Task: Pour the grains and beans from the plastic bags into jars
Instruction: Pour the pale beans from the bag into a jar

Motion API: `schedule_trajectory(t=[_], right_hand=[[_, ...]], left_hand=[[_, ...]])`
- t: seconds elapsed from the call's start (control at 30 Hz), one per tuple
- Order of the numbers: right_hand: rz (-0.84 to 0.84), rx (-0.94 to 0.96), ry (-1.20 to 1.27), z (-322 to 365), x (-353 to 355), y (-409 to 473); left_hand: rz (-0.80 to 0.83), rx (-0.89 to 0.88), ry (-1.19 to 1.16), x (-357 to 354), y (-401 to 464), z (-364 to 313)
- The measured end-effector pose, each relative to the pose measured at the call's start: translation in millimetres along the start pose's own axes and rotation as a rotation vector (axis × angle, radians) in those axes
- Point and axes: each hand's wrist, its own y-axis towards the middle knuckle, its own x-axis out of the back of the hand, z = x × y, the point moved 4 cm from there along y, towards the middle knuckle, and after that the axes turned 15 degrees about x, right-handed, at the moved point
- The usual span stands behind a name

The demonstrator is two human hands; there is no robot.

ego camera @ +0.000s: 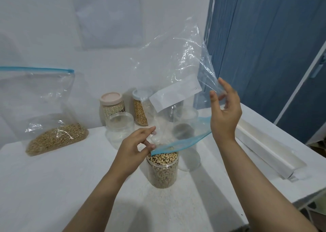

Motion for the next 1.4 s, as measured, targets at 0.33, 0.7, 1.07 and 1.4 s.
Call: schedule_trajectory(t=[0.33,0.7,1.07,1.4], right_hand=[[-0.016,0.034,0.018,6,0,4],[-0.026,0.029,0.018,11,-1,10],[0.106,-0.08,-0.118,-1,13,0],[0.238,-0.01,0.131,-21,49,7]], left_hand=[[-0.048,-0.05,0.044,-4,-3,-4],[0.023,-0.006,-0.061,-7,-1,-2],[-0.153,0.016,-0.196,-10,1,-19],[-0.428,0.155,-0.633,-38,18,-51]])
